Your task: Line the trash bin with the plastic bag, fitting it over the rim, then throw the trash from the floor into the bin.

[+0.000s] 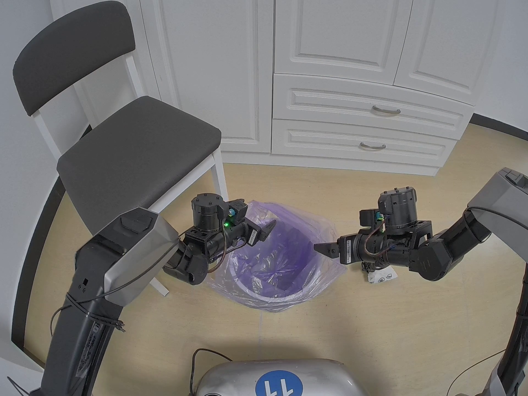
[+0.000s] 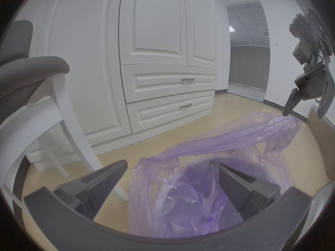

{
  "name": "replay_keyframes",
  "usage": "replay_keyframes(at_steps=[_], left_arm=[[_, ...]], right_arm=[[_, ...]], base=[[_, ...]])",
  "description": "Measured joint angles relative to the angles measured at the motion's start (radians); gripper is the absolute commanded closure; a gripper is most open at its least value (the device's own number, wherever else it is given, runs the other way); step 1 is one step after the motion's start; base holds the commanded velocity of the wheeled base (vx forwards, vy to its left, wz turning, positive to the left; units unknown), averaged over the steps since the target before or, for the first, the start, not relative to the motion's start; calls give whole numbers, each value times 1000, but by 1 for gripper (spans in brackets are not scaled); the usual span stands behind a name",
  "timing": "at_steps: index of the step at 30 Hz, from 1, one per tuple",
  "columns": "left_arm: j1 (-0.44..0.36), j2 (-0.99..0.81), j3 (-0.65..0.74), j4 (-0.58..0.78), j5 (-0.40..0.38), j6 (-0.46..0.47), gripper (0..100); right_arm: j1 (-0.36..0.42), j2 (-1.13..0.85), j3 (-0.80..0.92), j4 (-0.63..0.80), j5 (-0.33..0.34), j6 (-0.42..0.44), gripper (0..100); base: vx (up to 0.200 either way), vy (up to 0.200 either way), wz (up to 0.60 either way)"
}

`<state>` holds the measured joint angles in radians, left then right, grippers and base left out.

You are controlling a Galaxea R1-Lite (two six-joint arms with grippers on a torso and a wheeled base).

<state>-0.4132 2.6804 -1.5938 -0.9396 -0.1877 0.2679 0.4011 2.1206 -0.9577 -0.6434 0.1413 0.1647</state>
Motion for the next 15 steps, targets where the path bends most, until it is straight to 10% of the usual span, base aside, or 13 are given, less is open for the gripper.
replay_keyframes(at_steps=[15], left_arm=[[-25,-301,437,-29,89,-36,0]], right_arm=[[39,-65,39,2,-69,-9,0]], base=[[0,0,0]])
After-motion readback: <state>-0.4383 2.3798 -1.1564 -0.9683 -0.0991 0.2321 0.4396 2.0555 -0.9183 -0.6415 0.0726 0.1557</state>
